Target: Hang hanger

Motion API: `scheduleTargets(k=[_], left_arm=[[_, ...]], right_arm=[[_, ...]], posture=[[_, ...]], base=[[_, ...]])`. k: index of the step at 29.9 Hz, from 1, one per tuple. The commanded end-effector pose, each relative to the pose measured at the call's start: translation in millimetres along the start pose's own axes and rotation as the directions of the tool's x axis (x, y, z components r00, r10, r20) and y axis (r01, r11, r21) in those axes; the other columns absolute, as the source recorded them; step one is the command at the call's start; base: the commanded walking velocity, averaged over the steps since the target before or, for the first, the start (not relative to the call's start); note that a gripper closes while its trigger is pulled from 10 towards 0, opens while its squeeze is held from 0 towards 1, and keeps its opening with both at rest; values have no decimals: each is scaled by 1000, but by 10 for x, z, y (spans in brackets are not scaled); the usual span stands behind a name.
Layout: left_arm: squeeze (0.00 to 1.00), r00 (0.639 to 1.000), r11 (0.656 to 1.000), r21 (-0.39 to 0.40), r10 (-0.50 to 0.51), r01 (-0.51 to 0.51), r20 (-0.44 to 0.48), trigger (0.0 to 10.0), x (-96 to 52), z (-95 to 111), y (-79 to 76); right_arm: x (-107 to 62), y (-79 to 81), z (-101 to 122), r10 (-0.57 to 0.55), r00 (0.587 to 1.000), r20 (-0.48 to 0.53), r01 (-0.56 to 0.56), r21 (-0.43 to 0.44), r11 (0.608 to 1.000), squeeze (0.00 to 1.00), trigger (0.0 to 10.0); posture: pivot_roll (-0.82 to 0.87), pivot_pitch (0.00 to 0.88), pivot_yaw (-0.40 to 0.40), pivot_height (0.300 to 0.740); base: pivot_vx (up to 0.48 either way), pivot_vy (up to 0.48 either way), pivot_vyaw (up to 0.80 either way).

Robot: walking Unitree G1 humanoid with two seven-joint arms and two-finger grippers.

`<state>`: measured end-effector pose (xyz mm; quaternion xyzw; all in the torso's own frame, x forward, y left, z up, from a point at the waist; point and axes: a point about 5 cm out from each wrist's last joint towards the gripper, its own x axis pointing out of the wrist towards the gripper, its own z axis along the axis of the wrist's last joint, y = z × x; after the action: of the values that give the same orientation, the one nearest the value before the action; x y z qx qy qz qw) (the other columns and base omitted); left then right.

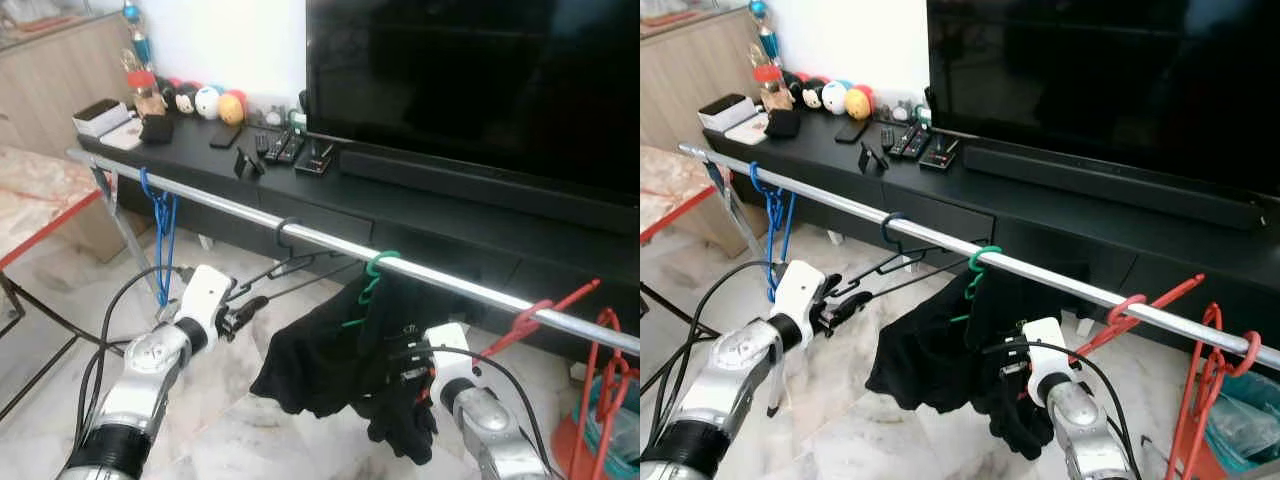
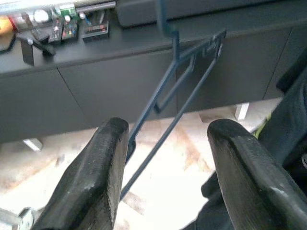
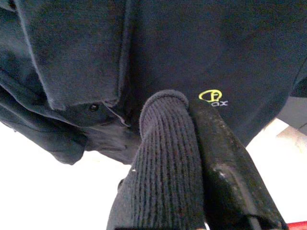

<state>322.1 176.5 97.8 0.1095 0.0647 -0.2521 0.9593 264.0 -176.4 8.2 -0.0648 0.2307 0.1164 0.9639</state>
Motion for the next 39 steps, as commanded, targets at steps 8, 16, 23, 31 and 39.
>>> scheduleTargets(k=[8, 16, 23, 31, 39], left_arm=[[0, 987, 987, 28, 157, -156, -22, 10000, 175, 66, 236], [0, 987, 986, -56, 157, -159, -36, 10000, 281, 52, 207], [0, 997, 996, -81, 32, -37, -66, 10000, 328, -27, 95], [0, 996, 992, -111, -64, 57, -63, 10000, 341, -53, 4], [0, 980, 974, -143, -188, 178, -59, 10000, 349, -61, -88]], right_arm=[[-17, -50, 52, -14, 1000, 27, 15, -4, 1000, 0, 10000], [-25, -46, 54, -14, 999, 28, 15, -4, 1000, 0, 10000], [-32, -79, 61, -23, 999, 30, 23, -4, 1000, 0, 10000], [-22, -50, 66, -15, 999, 32, 15, -2, 1000, 0, 10000], [-20, -51, 66, -13, 999, 30, 13, -2, 1000, 0, 10000]], posture=[[-3, 0, 16, 740], [-17, 0, 15, 740], [-18, 0, 16, 740], [-16, 0, 15, 740], [-14, 0, 14, 740]], base=[[0, 0, 0], [0, 0, 0], [0, 0, 0], [0, 0, 0], [0, 0, 0]])
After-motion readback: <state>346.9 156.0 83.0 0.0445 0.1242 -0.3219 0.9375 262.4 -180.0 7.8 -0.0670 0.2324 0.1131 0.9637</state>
